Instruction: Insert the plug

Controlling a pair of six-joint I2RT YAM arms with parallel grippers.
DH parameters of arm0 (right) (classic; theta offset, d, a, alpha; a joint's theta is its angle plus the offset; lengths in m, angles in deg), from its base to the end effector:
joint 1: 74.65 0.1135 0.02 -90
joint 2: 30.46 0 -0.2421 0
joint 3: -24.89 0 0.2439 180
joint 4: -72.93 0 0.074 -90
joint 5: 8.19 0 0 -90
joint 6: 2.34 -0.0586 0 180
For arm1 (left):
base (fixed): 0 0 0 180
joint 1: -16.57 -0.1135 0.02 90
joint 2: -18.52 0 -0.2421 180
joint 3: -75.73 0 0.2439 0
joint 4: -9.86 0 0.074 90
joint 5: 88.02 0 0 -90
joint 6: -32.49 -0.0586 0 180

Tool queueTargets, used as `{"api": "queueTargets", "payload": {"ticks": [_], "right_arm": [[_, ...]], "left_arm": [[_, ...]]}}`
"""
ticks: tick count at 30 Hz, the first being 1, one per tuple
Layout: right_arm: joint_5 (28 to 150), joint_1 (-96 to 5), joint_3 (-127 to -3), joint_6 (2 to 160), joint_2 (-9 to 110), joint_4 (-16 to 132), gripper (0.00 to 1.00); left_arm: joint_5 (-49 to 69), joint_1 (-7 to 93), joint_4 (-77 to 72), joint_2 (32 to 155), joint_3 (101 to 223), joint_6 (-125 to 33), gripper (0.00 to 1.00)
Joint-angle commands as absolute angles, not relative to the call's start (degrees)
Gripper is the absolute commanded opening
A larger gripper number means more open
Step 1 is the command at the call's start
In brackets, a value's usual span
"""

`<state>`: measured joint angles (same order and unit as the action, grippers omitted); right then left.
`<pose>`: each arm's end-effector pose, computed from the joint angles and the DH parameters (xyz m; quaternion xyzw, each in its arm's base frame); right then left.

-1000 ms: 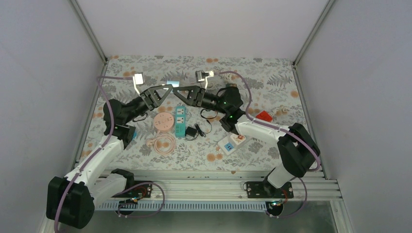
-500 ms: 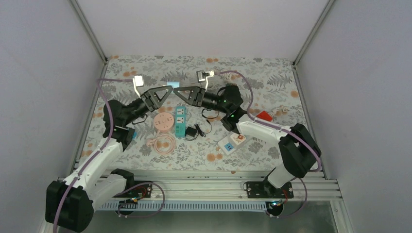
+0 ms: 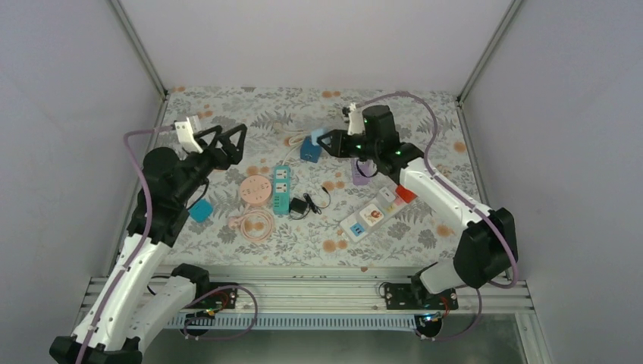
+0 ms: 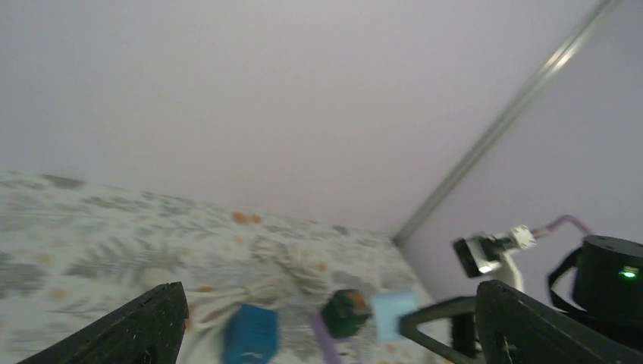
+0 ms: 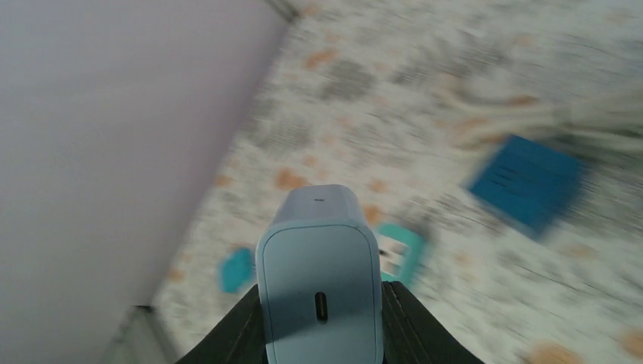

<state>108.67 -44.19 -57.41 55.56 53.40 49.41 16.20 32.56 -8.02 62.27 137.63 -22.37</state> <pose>0.2902 0.2014 0.2940 -0.1129 0.8224 0.4385 0.3444 0.1957 -0.0710 0.3575 -0.0299 0.7049 -0.3823 0.5968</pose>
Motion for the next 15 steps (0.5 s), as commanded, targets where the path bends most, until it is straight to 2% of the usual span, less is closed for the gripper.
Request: {"api": "queueTargets", "payload": {"ticks": [1,5,11,15], "right_arm": [[94.7,-46.51,-58.89,68.09,52.69,28.79,0.21],[84.47,-48.44,-59.02,69.42,53.97,21.43,0.21],[76.57,-51.61,-58.05,71.17,55.83,17.01,0.24],[75.56,-53.47,-59.01,72.63,59.46,16.67,0.24]], "left_arm": [[3.54,32.54,-19.24,60.43,139.27,-34.26,0.94],[-1.41,32.56,-20.77,59.47,139.62,-36.51,0.95],[-4.48,32.53,-25.35,60.83,142.34,-37.83,0.95],[-4.81,32.5,-26.95,62.4,143.68,-39.35,0.95]]}}
